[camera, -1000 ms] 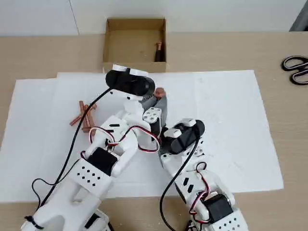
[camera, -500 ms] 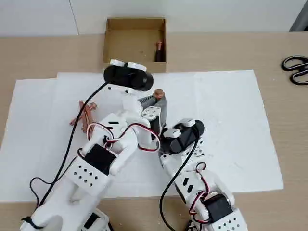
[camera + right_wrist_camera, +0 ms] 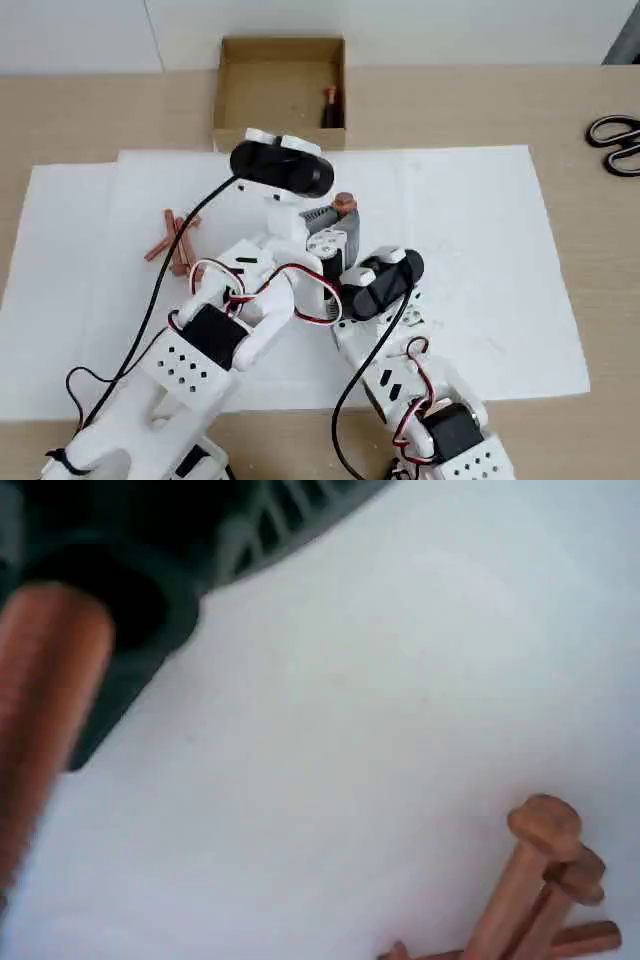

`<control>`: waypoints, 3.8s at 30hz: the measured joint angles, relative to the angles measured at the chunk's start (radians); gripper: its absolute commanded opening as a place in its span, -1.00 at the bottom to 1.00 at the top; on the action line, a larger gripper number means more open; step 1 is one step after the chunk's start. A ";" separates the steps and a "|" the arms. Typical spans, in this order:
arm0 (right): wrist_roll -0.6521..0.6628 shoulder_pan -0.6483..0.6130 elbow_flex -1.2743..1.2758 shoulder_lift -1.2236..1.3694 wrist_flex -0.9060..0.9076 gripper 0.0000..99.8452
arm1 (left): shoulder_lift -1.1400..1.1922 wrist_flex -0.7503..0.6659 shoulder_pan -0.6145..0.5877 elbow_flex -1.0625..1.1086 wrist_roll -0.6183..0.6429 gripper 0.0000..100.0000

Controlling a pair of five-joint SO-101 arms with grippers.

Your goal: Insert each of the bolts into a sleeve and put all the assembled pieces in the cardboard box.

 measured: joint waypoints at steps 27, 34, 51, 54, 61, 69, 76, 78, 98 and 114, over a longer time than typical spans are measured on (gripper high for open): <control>0.000 0.000 0.006 -0.002 0.000 -0.99 | -0.110 -0.077 0.000 0.138 -0.002 -0.99; 0.000 0.000 0.006 -0.002 0.000 -0.99 | -0.109 -0.077 0.000 0.146 -0.003 -0.99; 0.000 -0.002 0.009 0.003 0.002 -0.99 | -0.118 -0.095 0.006 0.222 -0.037 -0.99; -0.003 -0.002 0.011 0.005 0.002 -0.99 | -0.123 -0.095 0.006 0.239 -0.037 -0.99; -0.003 -0.002 0.011 0.005 0.002 -0.99 | -0.124 -0.087 0.006 0.241 -0.037 -0.99; -0.003 -0.002 0.011 0.005 0.002 -0.99 | -0.123 -0.026 0.012 0.247 -0.037 -0.99; -0.003 -0.003 0.011 0.005 0.002 -0.99 | -0.123 -0.011 0.012 0.244 -0.037 -0.99; -0.003 -0.003 0.011 0.005 0.002 -0.99 | -0.124 0.008 0.012 0.242 -0.037 -0.99; -0.005 -0.003 0.014 0.002 0.000 -0.99 | -0.118 0.061 0.017 0.252 -0.037 -0.77; 0.000 0.000 0.012 0.002 0.000 -0.99 | -0.221 0.092 0.005 0.255 -0.037 -0.63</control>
